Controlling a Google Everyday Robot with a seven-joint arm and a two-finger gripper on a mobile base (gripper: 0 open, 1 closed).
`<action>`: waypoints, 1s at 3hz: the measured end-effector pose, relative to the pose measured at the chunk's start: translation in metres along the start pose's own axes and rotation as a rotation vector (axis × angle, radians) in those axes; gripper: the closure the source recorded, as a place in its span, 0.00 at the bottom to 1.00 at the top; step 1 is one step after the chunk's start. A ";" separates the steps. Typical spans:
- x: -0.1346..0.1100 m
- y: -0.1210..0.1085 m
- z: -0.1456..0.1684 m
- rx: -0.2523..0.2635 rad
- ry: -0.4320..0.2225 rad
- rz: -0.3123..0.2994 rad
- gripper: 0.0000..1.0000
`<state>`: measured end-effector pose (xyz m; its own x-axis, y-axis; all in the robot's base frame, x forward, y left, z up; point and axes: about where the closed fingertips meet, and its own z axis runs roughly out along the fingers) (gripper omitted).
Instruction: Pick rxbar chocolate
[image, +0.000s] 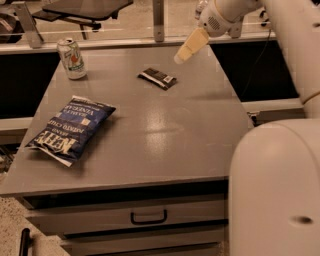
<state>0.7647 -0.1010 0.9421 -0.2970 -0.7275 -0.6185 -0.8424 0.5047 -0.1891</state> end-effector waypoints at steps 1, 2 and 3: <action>-0.003 -0.018 0.067 -0.020 -0.053 0.158 0.00; -0.003 -0.017 0.121 -0.040 -0.069 0.222 0.00; -0.003 -0.017 0.120 -0.040 -0.069 0.222 0.00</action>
Offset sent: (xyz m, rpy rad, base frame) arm 0.0887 0.0730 -0.1240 0.2147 0.1264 -0.1646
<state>0.8340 -0.0513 0.8553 -0.4468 -0.5664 -0.6925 -0.7775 0.6288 -0.0127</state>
